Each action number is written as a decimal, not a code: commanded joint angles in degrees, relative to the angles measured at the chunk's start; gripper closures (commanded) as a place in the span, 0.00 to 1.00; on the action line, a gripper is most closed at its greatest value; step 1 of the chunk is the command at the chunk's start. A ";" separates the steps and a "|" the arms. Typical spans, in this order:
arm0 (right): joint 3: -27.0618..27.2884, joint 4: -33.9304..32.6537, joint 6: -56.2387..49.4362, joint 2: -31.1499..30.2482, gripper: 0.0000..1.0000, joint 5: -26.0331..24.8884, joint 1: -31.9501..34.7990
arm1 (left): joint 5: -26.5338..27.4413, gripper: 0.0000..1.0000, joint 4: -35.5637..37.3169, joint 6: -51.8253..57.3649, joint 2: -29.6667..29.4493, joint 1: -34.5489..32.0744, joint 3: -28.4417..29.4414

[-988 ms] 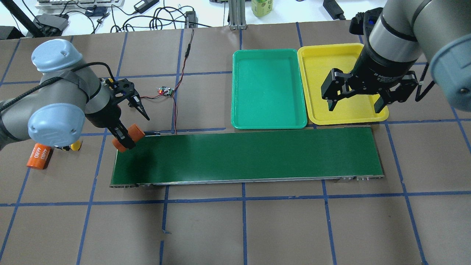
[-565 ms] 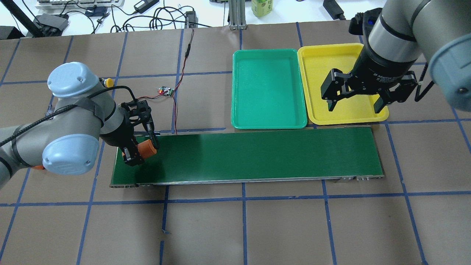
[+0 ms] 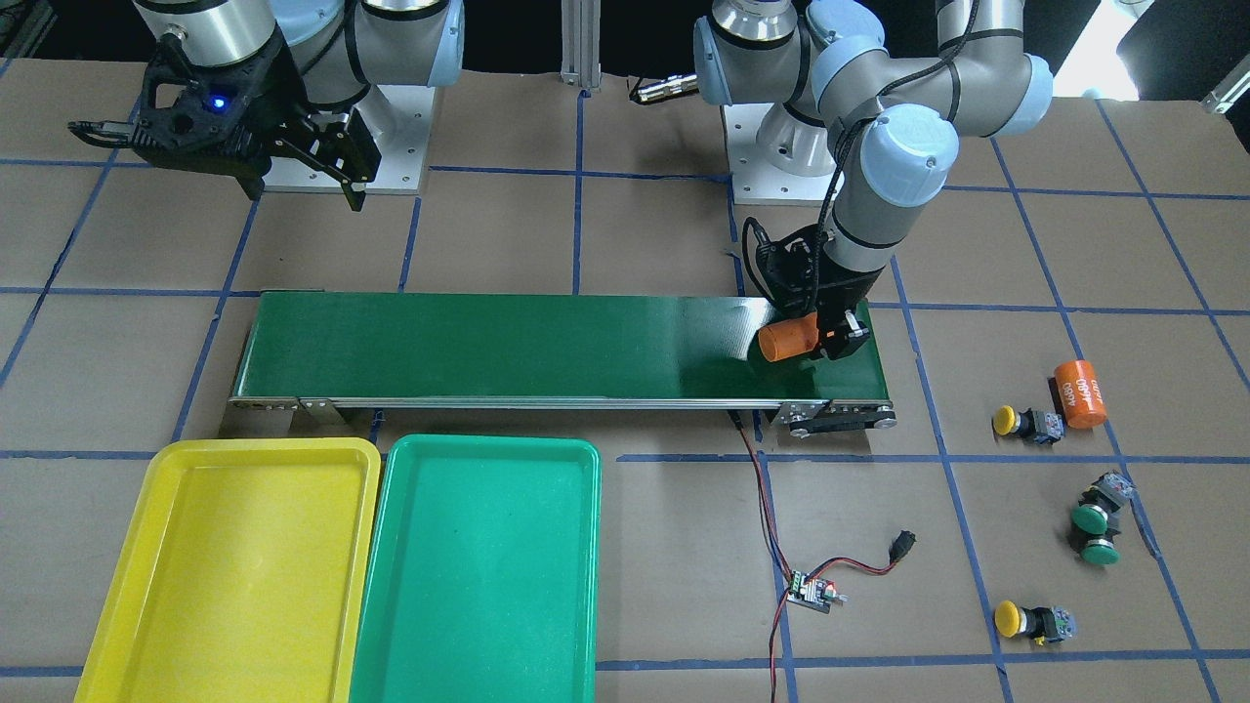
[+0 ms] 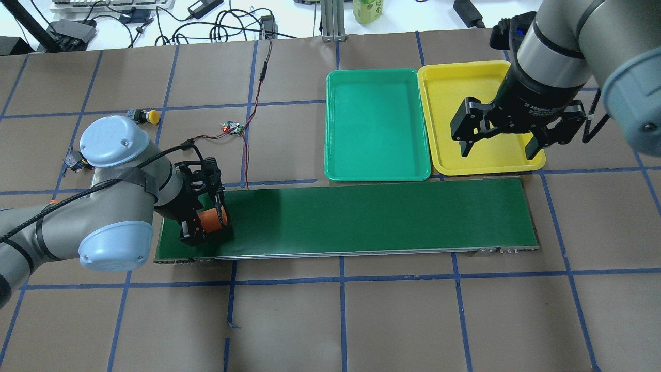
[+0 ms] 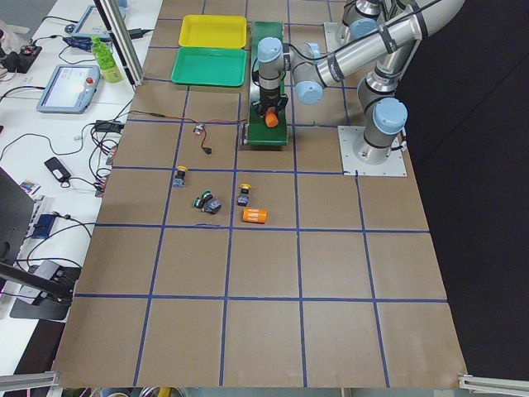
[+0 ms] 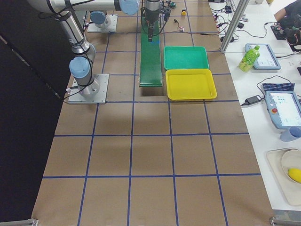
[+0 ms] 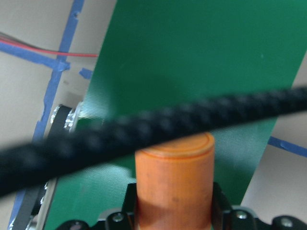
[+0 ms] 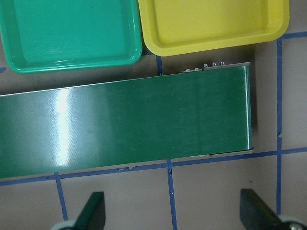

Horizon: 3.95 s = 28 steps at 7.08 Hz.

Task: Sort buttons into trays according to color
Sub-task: 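Open the left gripper to release the cylinder on the belt, then reach the left gripper to the yellow button and grasp it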

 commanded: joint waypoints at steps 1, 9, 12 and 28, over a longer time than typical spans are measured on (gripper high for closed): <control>0.00 0.08 0.00 0.00 0.00 -0.09 0.00 | -4.23 0.00 -0.56 -1.99 1.10 1.17 3.05; 0.00 0.09 0.00 0.00 0.00 0.00 0.00 | 0.05 0.00 -5.58 32.86 -32.35 15.51 42.75; 0.00 0.09 0.00 0.00 0.00 -0.01 0.00 | -0.22 0.00 -2.41 34.11 -42.47 16.56 51.65; 0.00 -0.09 -0.53 0.00 0.00 -0.44 0.00 | -2.59 1.00 -13.40 17.10 -21.29 10.43 30.13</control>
